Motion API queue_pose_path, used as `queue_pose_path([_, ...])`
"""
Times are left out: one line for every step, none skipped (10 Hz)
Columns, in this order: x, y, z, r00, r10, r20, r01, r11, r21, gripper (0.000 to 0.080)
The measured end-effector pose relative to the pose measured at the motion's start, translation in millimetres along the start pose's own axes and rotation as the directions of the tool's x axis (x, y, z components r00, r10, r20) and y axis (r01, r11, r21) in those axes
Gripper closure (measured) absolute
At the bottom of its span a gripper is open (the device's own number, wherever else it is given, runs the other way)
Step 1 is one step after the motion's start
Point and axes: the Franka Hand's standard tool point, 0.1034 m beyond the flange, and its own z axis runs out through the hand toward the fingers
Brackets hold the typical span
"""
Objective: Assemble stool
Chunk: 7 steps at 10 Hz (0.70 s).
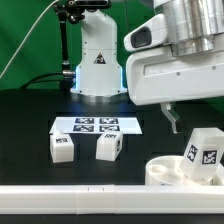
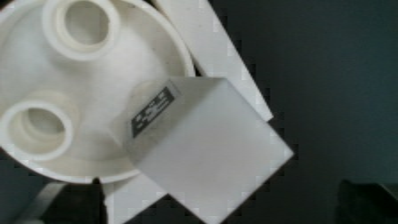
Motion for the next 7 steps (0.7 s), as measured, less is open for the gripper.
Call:
queue_pose_path([0.0, -2.8, -2.2, 0.99, -0.143, -0.009, 0.143, 0.99, -0.016, 0.0151])
queue_pose_path([0.1, -6.1, -5.7, 0.963, -0.269, -0.014, 0.269, 0.963, -0.027, 0.0151])
queue_pose_path([0.3, -9.4, -9.4, 0.932, -0.362, -0.018, 0.361, 0.932, -0.034, 0.0151])
queue_pose_path([0.3, -9.8, -9.8, 0.913, -0.409, -0.017, 0.408, 0.912, -0.035, 0.0151])
queue_pose_path([0.6, -8.5, -9.0, 0.89, -0.456, -0.013, 0.455, 0.89, -0.036, 0.0151])
queue_pose_path([0.9, -7.9, -8.9, 0.852, -0.523, -0.011, 0.522, 0.852, -0.038, 0.0151])
queue_pose_path([1.2, -7.5, -8.9, 0.809, -0.588, -0.007, 0.588, 0.808, -0.039, 0.0151])
